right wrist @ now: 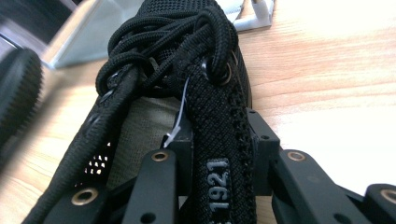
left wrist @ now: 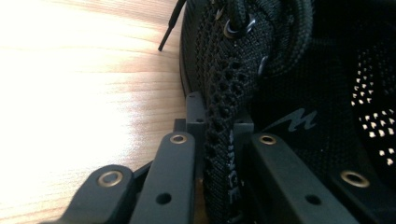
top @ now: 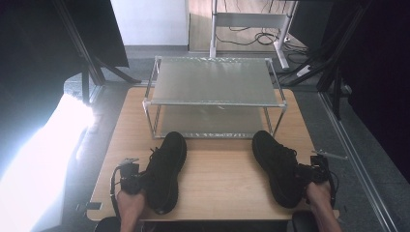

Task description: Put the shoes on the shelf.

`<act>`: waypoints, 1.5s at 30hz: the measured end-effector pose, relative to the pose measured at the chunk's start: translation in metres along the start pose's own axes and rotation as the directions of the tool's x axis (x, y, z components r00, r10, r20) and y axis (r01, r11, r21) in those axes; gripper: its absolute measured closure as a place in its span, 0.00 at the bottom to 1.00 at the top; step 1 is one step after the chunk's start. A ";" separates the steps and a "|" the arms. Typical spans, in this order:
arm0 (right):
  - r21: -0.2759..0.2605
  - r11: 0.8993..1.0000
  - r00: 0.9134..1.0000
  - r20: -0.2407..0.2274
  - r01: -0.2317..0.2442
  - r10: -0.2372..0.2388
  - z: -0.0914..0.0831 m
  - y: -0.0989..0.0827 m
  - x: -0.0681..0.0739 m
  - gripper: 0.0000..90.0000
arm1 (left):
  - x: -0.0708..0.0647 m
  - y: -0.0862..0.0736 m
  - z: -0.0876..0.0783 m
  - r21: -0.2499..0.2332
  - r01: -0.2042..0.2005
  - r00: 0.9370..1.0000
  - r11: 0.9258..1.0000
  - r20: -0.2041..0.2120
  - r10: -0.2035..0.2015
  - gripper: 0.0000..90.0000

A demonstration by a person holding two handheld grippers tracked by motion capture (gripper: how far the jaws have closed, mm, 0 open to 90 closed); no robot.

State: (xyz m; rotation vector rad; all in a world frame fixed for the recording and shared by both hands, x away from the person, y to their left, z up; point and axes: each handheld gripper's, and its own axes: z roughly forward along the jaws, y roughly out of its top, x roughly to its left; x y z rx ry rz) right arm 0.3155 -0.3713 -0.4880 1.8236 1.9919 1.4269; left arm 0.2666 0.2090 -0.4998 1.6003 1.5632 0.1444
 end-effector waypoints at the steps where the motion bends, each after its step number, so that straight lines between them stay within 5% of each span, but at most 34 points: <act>1: 0.000 1.000 1.000 0.000 0.000 0.000 0.000 0.000 0.000 0.78 | 0.000 0.000 0.000 0.000 0.000 1.000 1.000 0.000 0.000 0.94; 3: -0.009 0.998 0.997 -0.050 -0.059 0.059 0.002 -0.002 -0.004 0.78 | 0.002 -0.001 0.000 -0.009 0.021 1.000 1.000 0.017 -0.021 0.94; 7: -0.026 0.996 0.995 -0.069 -0.080 0.078 0.002 -0.002 -0.002 0.78 | 0.006 -0.001 0.004 -0.012 0.064 0.993 0.998 0.100 -0.063 0.95; 16: -0.058 0.990 0.986 -0.116 -0.125 0.118 -0.001 -0.002 0.004 0.78 | 0.005 0.002 -0.003 -0.031 0.063 0.992 0.998 0.115 -0.059 0.95; 26: -0.086 0.983 0.972 -0.183 -0.165 0.147 -0.001 0.000 0.019 0.78 | 0.000 0.011 -0.017 -0.085 0.112 0.975 0.990 0.201 -0.093 0.95; 33: -0.099 0.975 0.956 -0.241 -0.198 0.169 0.001 0.002 0.033 0.78 | -0.012 0.015 -0.019 -0.134 0.137 0.965 0.981 0.243 -0.102 0.95; 37: -0.106 0.972 0.945 -0.277 -0.212 0.176 0.001 0.003 0.044 0.78 | -0.021 0.016 -0.018 -0.154 0.156 0.954 0.976 0.281 -0.108 0.95; 45: -0.113 0.961 0.915 -0.351 -0.252 0.198 -0.004 0.008 0.063 0.78 | -0.043 0.020 -0.019 -0.185 0.165 0.940 0.969 0.328 -0.097 0.95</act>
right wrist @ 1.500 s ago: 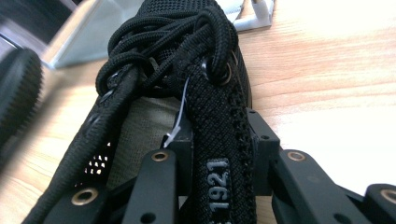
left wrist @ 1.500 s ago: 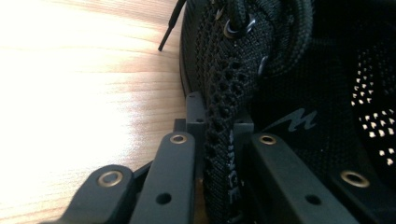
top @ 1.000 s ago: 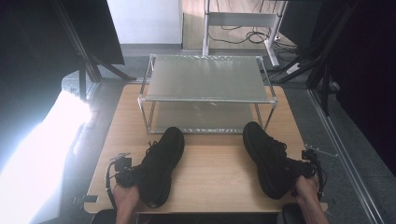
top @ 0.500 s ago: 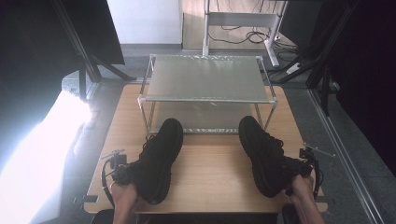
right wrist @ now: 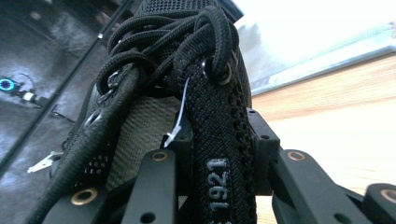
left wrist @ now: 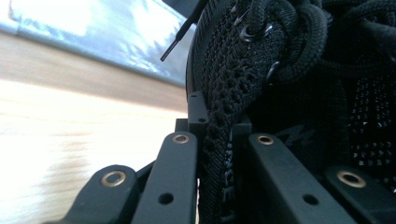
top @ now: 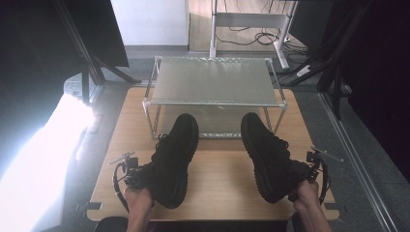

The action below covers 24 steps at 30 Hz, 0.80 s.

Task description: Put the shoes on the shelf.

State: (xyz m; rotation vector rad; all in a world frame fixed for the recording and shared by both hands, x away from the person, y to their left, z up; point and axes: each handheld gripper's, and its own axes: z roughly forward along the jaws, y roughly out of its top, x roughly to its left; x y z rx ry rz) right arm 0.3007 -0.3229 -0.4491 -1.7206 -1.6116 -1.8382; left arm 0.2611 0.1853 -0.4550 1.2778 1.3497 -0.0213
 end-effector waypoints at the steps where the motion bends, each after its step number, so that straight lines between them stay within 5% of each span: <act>1: -0.001 1.000 1.000 -0.006 0.000 0.000 0.001 0.000 0.002 0.78 | -0.003 0.001 0.001 -0.009 0.003 1.000 1.000 0.006 -0.003 0.95; 15: -0.037 0.999 0.996 -0.084 -0.030 0.027 0.020 0.011 0.043 0.78 | -0.032 0.020 0.013 -0.077 0.017 0.998 0.997 0.056 -0.013 0.94; 24: -0.090 0.993 0.992 -0.112 -0.072 0.062 0.033 0.029 0.059 0.77 | -0.040 0.037 0.022 -0.124 0.031 0.998 0.992 0.057 -0.024 0.94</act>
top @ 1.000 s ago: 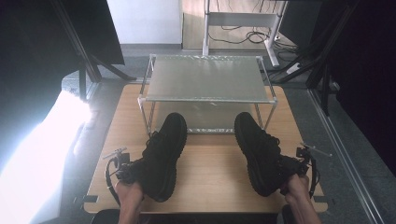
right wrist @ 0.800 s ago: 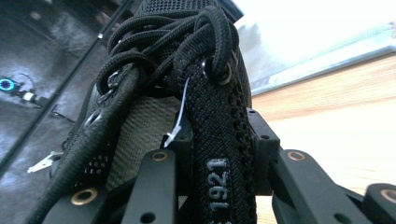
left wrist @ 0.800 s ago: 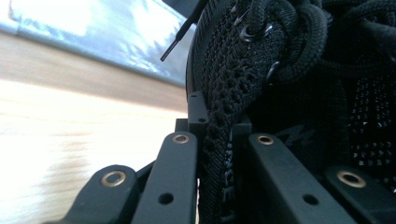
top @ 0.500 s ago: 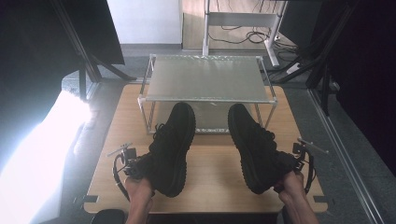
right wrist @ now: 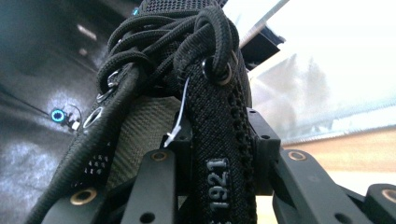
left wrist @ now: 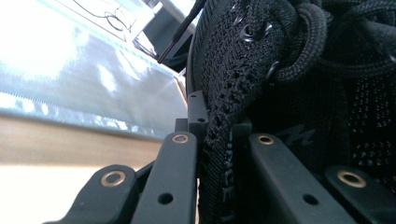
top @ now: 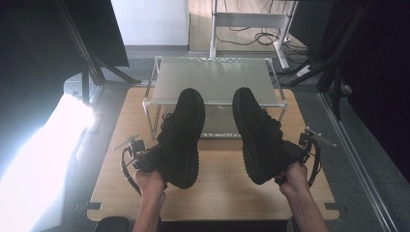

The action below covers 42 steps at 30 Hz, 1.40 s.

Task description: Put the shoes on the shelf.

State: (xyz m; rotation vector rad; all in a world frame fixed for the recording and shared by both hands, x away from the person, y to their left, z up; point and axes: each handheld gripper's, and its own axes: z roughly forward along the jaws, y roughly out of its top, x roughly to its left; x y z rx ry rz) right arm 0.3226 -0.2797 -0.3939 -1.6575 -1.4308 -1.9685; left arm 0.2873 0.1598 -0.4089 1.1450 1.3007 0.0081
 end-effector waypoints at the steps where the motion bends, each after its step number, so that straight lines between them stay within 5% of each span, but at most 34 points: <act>1: -0.006 1.000 1.000 -0.003 0.002 -0.002 0.002 0.002 0.002 0.77 | -0.001 0.003 0.002 -0.005 0.002 1.000 1.000 0.000 -0.002 0.94; 28: -0.066 0.997 0.998 0.051 0.035 -0.031 0.049 0.049 0.033 0.77 | -0.021 0.061 0.050 -0.050 0.045 0.999 0.998 0.008 -0.044 0.94; 42: -0.092 0.995 0.992 0.128 0.033 -0.021 0.085 0.085 0.038 0.77 | -0.013 0.105 0.083 -0.064 0.100 0.992 0.993 -0.072 -0.105 0.94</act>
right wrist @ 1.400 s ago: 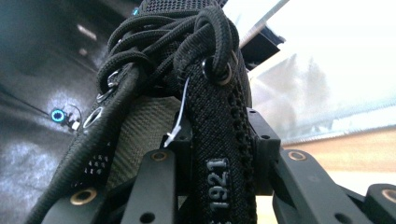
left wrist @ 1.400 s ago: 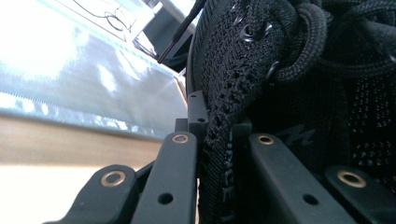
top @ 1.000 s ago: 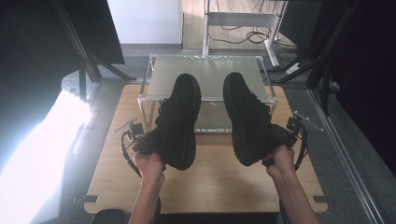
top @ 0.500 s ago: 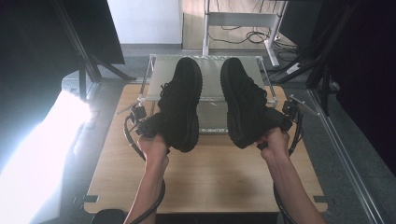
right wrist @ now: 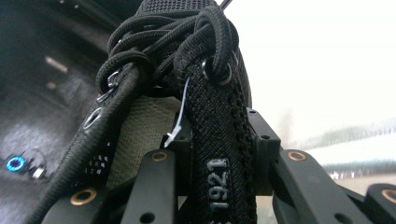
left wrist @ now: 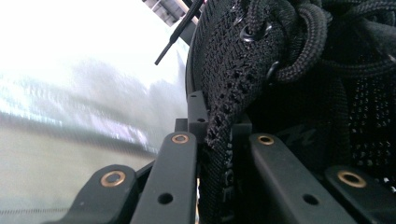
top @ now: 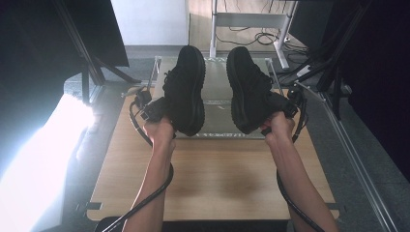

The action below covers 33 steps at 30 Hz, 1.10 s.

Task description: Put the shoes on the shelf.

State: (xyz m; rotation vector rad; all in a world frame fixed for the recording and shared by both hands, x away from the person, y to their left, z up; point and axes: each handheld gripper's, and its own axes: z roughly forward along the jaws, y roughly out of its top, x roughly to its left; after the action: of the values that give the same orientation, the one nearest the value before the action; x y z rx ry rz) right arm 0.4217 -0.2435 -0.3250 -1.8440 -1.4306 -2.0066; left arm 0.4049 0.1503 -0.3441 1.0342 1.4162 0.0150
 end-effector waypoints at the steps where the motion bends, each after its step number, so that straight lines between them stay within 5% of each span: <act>1: -0.004 1.000 1.000 0.006 -0.005 0.005 0.003 0.002 0.000 0.77 | 0.000 0.003 0.003 -0.001 0.005 1.000 1.000 -0.007 -0.005 0.94; 13: -0.008 0.999 0.997 0.060 -0.049 0.050 0.035 0.018 -0.007 0.77 | 0.001 0.023 0.033 0.028 0.034 0.996 0.999 -0.086 -0.031 0.94; 33: 0.011 0.999 0.988 0.151 -0.042 0.040 0.072 0.032 -0.018 0.77 | 0.003 0.042 0.064 0.070 0.077 0.982 0.995 -0.181 -0.063 0.93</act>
State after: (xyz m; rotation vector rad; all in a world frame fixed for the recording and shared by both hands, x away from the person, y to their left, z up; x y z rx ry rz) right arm 0.4997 -0.2242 -0.3320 -2.0407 -1.4257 -1.8690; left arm 0.4798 0.1406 -0.3332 1.0658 1.6261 0.0021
